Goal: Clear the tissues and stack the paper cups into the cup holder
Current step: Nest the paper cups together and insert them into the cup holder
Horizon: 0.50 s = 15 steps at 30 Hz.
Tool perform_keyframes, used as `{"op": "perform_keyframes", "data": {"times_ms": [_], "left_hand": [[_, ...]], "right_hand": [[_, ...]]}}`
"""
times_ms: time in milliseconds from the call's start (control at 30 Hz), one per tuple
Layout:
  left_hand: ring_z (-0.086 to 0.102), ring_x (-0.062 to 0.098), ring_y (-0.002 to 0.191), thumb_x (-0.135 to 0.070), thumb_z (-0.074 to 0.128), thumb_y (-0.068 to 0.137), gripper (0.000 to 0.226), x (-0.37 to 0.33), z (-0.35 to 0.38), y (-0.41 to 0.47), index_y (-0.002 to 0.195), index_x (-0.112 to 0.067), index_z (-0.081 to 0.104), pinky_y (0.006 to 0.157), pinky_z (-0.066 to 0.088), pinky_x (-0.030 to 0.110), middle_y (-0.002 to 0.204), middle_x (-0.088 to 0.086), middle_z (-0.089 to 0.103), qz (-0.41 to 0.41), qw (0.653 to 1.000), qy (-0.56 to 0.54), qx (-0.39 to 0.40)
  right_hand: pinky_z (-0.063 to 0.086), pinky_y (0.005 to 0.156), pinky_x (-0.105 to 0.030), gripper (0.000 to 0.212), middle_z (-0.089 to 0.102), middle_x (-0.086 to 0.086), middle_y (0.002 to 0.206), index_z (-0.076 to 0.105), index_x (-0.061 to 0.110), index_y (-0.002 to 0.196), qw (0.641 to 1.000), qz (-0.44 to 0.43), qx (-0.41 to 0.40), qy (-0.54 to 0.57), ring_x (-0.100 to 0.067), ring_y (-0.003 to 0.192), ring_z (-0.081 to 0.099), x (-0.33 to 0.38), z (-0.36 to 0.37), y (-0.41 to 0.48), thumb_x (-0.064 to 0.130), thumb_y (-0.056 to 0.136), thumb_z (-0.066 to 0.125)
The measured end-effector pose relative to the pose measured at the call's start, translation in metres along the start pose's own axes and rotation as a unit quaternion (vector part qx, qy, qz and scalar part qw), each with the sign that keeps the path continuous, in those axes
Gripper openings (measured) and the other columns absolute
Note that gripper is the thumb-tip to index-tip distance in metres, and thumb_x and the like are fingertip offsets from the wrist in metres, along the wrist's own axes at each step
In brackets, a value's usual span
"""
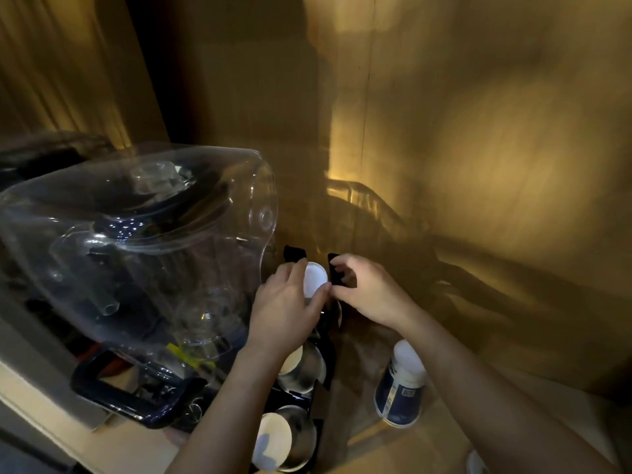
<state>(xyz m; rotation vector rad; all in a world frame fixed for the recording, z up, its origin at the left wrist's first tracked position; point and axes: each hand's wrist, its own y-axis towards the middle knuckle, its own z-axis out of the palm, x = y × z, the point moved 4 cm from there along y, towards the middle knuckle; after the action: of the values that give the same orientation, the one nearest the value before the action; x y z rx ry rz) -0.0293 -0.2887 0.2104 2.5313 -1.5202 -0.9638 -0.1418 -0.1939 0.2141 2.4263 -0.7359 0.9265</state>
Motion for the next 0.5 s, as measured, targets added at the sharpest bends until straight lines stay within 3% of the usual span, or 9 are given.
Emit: {"op": "perform_keyframes", "data": {"times_ms": [100, 233, 500], "left_hand": [[0.048, 0.028, 0.126, -0.043, 0.053, 0.088, 0.056, -0.034, -0.008, -0.006, 0.133, -0.012, 0.046, 0.102, 0.040, 0.042, 0.135, 0.013, 0.053, 0.069, 0.995, 0.037, -0.059], [0.052, 0.025, 0.120, -0.040, 0.055, 0.087, 0.051, -0.084, 0.014, -0.025, 0.129, -0.013, 0.051, 0.098, 0.043, 0.039, 0.129, 0.008, 0.058, 0.127, 0.991, -0.021, -0.042], [0.051, 0.022, 0.120, -0.043, 0.051, 0.089, 0.048, -0.141, 0.114, -0.073, 0.130, -0.016, 0.051, 0.099, 0.040, 0.034, 0.132, 0.005, 0.056, 0.186, 0.975, -0.051, 0.107]], "right_hand": [[0.044, 0.075, -0.023, 0.041, 0.058, 0.003, 0.111, 0.051, 0.021, 0.120, 0.999, -0.005, -0.030, -0.010, -0.013, 0.100, 0.056, -0.006, -0.022, -0.021, 0.031, 0.082, 0.064], [0.040, 0.089, -0.028, 0.044, 0.054, -0.001, 0.126, 0.047, 0.020, 0.125, 0.995, 0.023, -0.061, -0.076, -0.016, 0.112, 0.050, -0.034, -0.047, -0.063, 0.029, 0.084, 0.060], [0.042, 0.089, -0.030, 0.050, 0.054, -0.001, 0.125, 0.048, 0.019, 0.125, 0.974, 0.162, -0.111, -0.115, -0.018, 0.112, 0.051, -0.108, -0.090, -0.172, 0.038, 0.081, 0.062]]}}
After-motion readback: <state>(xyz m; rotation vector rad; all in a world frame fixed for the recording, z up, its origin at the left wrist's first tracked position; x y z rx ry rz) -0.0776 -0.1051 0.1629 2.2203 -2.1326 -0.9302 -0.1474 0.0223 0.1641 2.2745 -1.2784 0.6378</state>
